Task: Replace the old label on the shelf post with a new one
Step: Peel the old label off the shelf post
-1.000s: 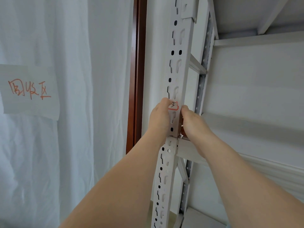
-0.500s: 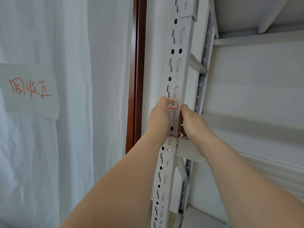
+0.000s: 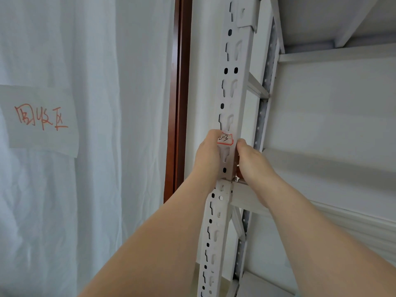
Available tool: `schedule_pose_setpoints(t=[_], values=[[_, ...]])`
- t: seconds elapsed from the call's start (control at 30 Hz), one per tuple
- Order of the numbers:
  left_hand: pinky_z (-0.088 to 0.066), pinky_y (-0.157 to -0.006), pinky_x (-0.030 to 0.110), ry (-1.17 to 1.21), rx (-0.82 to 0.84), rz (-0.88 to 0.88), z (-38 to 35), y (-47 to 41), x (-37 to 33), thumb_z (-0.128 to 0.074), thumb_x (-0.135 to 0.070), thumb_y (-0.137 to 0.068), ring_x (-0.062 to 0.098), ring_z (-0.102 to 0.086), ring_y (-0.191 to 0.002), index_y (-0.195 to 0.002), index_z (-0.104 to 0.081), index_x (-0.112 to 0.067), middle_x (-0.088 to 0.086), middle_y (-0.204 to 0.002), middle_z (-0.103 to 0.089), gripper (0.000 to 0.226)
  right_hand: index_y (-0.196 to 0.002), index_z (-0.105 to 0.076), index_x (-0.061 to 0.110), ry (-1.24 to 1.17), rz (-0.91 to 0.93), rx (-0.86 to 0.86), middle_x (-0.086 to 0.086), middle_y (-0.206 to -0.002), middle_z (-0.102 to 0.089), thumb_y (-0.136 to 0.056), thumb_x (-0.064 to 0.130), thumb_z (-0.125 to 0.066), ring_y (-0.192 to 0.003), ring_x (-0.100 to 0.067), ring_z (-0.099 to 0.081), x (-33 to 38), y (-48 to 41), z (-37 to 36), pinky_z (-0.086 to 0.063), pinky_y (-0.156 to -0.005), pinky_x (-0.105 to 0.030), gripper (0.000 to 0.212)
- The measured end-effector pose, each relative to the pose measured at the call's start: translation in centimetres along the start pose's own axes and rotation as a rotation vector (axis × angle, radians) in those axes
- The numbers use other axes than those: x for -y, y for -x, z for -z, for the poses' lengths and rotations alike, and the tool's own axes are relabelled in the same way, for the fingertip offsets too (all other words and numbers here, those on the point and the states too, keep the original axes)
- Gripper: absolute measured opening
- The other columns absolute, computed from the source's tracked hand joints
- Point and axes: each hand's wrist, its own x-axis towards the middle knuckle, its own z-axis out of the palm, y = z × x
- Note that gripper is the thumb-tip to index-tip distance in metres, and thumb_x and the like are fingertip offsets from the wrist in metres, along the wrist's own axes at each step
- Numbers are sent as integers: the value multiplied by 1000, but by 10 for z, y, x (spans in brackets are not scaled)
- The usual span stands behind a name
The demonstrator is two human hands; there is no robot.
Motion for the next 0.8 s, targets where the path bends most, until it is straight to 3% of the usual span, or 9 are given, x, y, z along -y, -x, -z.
schedule_pose_setpoints(t=[0.1, 0.2, 0.27, 0.43, 0.5, 0.57, 0.67, 0.73, 0.8], values=[[-34, -33, 8, -9, -3, -8, 0, -1, 0, -44, -32, -89, 5, -44, -28, -62, -55, -20, -11, -33, -49, 32, -72, -50, 16, 4, -6, -8, -4, -77, -55, -90, 48, -20, -82, -30, -51, 0, 1, 1, -46, -99, -53, 48], [-37, -48, 21, 6, -5, -16, -2, -3, 0, -44, -31, -89, 10, -47, -40, -55, -54, -21, -10, -34, -49, 37, -75, -49, 17, -6, -3, -3, -4, -78, -54, -92, 47, -20, -82, -30, -51, 1, 2, 0, -47, -96, -52, 45], [-36, -51, 23, 14, -17, -10, -2, -3, 0, -43, -31, -89, 11, -47, -43, -56, -55, -21, -9, -38, -53, 36, -75, -49, 17, -10, 2, 1, -4, -78, -53, -92, 46, -20, -83, -30, -50, 1, 2, 0, -46, -95, -51, 45], [-45, -77, 33, -69, -24, -7, 1, -2, 0, -42, -32, -89, 19, -57, -77, -81, -64, -23, -1, -78, -64, 25, -76, -49, 17, 4, 0, 6, -3, -80, -54, -93, 44, -20, -85, -31, -51, 3, 3, 1, -45, -99, -53, 43], [-45, -80, 32, -158, -94, -115, 3, -5, 2, -45, -34, -88, 15, -57, -83, -94, -62, -22, -2, -90, -63, 22, -77, -51, 17, -1, -2, 11, -3, -81, -56, -92, 45, -19, -87, -31, -53, 4, 4, 1, -45, -100, -53, 45], [-48, -83, 32, -317, -241, -361, 7, -7, 4, -49, -37, -84, 12, -58, -90, -101, -59, -19, -3, -99, -61, 27, -75, -49, 17, -11, -5, 9, -3, -78, -53, -94, 42, -20, -85, -30, -51, 5, 4, 1, -45, -99, -53, 43], [-47, -69, 33, -595, -339, -623, 10, -2, -6, -50, -31, -86, 14, -55, -74, -77, -54, -18, -4, -79, -59, 16, -68, -44, 18, -30, -14, -14, -1, -70, -49, -97, 40, -23, -78, -28, -49, 3, 4, 2, -45, -87, -45, 42], [-43, -59, 32, -771, -245, -615, 6, 1, -15, -48, -26, -86, 20, -47, -57, -55, -41, -18, -4, -57, -49, 33, -65, -41, 19, -32, -19, -16, 0, -66, -46, -97, 38, -23, -75, -27, -46, 3, 4, 3, -41, -83, -41, 41], [-38, -55, 31, -879, -180, -554, 2, 2, -22, -46, -25, -86, 24, -40, -51, -48, -34, -14, 0, -50, -41, 42, -62, -39, 19, -35, -18, -16, 0, -63, -45, -98, 35, -24, -70, -25, -43, 3, 4, 3, -39, -82, -41, 42]])
